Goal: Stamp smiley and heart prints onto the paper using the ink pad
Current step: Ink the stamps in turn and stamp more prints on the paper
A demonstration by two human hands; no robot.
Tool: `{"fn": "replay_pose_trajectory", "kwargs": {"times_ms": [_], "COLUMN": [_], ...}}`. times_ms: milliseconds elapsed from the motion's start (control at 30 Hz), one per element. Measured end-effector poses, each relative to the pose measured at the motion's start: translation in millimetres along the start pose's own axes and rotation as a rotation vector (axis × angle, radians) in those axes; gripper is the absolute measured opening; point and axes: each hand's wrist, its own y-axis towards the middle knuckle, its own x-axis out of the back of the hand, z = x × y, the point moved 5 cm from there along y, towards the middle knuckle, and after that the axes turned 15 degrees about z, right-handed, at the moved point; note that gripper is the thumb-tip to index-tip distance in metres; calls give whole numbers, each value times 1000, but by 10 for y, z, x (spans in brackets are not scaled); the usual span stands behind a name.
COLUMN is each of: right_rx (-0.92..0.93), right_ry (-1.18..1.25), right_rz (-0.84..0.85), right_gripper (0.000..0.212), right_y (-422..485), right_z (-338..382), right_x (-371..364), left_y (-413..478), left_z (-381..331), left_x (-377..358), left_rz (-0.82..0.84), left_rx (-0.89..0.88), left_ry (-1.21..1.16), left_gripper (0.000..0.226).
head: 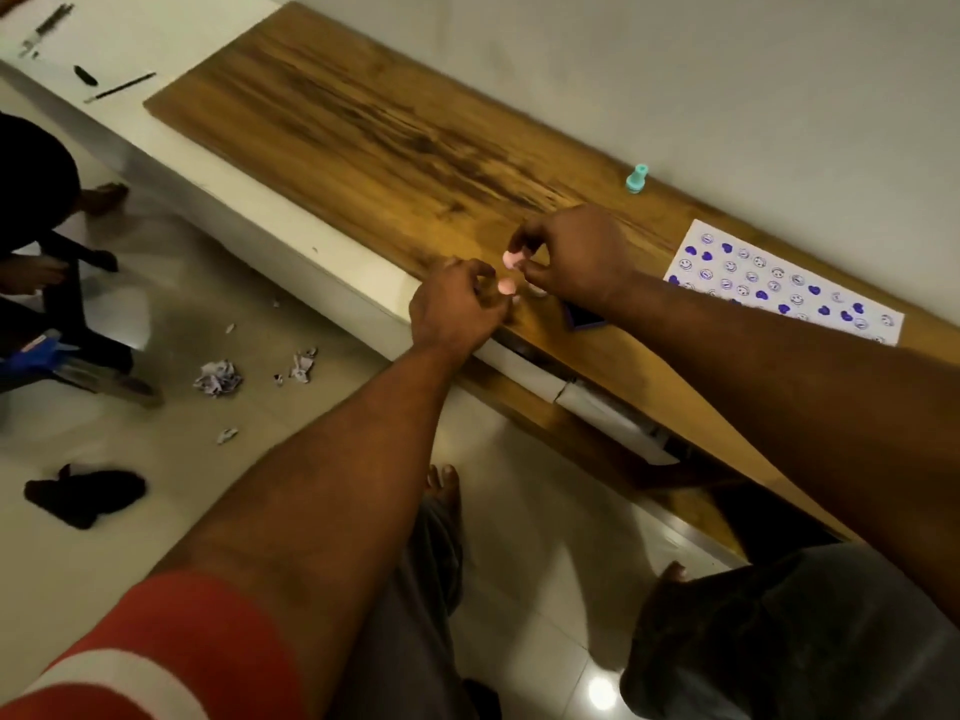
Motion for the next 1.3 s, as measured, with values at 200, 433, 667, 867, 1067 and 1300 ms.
{"fn": "replay_pose_trajectory", "kwargs": {"times_ms": [200,433,667,867,1067,1300], "right_rx": [2,-30,-25,-26,-74,-167], "right_ry": [-84,-99,-260,-456,-461,-93], "right_rz": [105,183,209,313,337,36], "right_gripper": [34,36,34,24,23,51], "right_y": [90,96,156,292,334,297], "right_z": [96,86,179,315,317,-289], "right_x": [-23,-131,-136,-166,-217,221], "left_y": [59,106,118,155,161,166], "left_z": [-47,23,38,38,32,61], "left_x": [-64,-97,-126,-164,-171,-206], "left_rz": [-16,-11,3,34,40,-12], "left_rx": [6,75,96,91,80,76], "left_ry": [-53,-86,-122,-95,-114,-123], "left_gripper": [33,34,22,21,25,36]}}
